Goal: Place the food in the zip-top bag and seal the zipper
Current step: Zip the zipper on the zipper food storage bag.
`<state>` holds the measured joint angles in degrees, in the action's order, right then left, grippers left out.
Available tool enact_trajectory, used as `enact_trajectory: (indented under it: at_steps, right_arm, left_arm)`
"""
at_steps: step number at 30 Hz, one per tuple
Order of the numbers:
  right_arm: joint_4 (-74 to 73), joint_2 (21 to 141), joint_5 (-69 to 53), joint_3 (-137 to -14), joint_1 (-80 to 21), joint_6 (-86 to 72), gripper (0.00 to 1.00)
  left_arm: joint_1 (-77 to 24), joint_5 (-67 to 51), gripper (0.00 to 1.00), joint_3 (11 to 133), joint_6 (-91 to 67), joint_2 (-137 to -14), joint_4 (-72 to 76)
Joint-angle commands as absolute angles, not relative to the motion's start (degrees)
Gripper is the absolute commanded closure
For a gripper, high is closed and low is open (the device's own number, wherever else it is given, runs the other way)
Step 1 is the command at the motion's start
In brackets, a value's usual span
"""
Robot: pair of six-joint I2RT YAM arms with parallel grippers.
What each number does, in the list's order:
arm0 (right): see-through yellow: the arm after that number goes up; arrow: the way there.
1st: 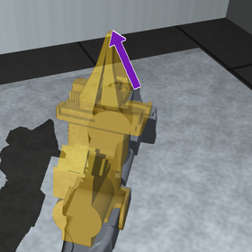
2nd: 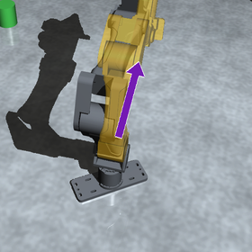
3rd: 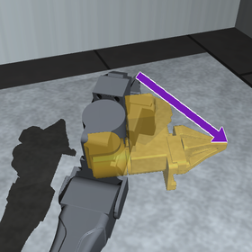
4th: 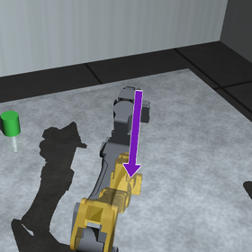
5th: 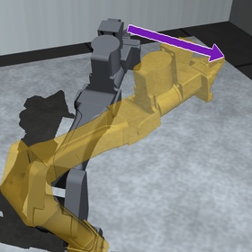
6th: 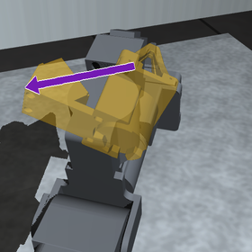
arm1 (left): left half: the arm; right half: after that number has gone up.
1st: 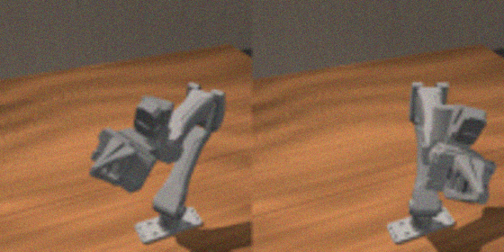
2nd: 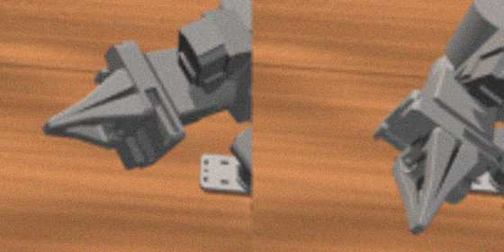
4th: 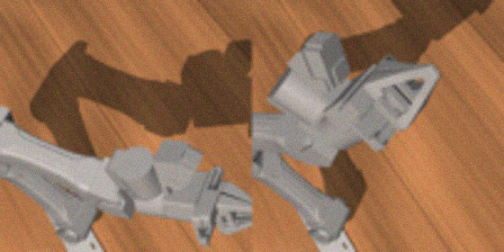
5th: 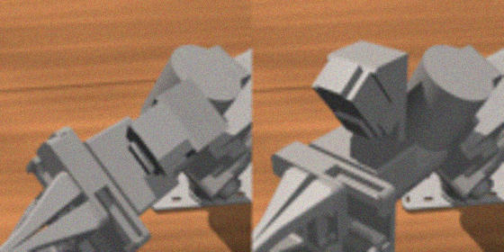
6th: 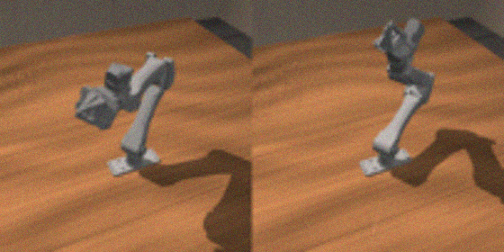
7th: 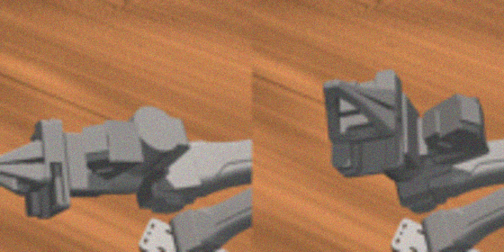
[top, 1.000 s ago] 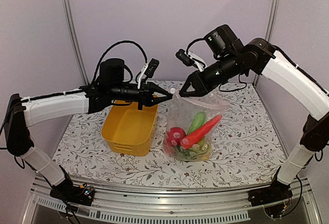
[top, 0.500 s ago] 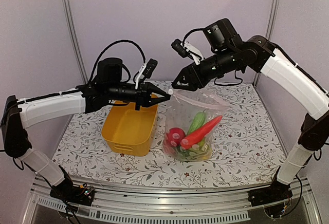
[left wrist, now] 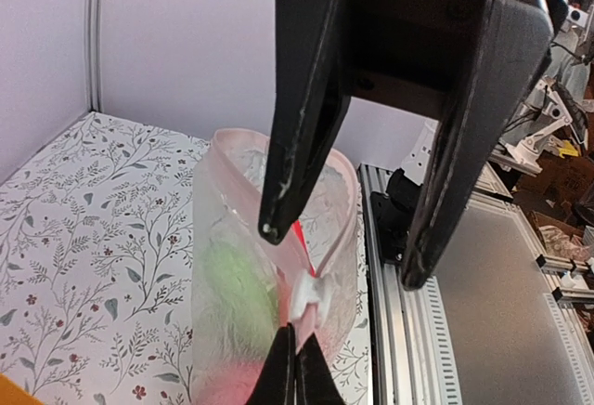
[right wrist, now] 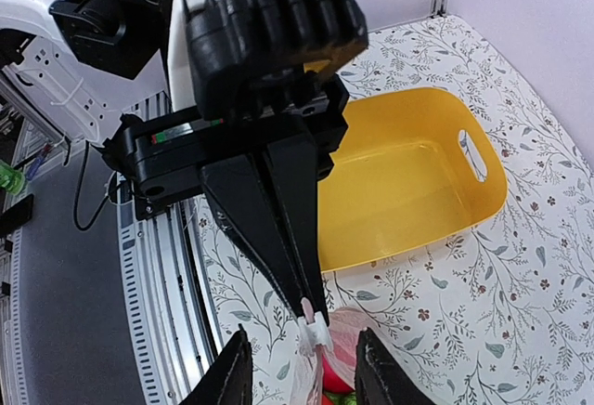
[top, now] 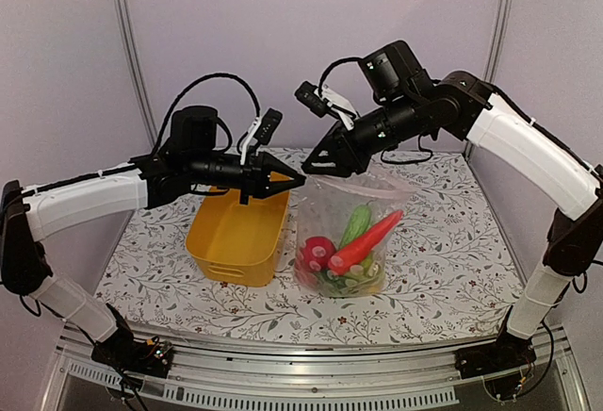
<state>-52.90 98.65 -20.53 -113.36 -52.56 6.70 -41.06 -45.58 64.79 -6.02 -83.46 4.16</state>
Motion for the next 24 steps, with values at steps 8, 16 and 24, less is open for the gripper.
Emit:
enact_trajectory:
  at_steps: [8, 16, 24]
  right_arm:
    - [-51.0, 102.0, -22.2, -113.7, -53.3, 8.4, 0.65]
    - [-51.3, 103.6, -21.7, -115.1, -53.6, 9.0, 0.78]
    - [-52.1, 103.4, -20.3, -117.3, -54.2, 8.5, 0.86]
  left_arm:
    - [-39.7, -44.8, 1.0, 64.5, -4.1, -80.8, 1.6]
    - [-39.1, -44.7, 1.0, 63.4, -3.9, -79.5, 0.9]
    - [-38.8, -44.6, 1.0, 62.8, -3.4, -79.2, 0.6]
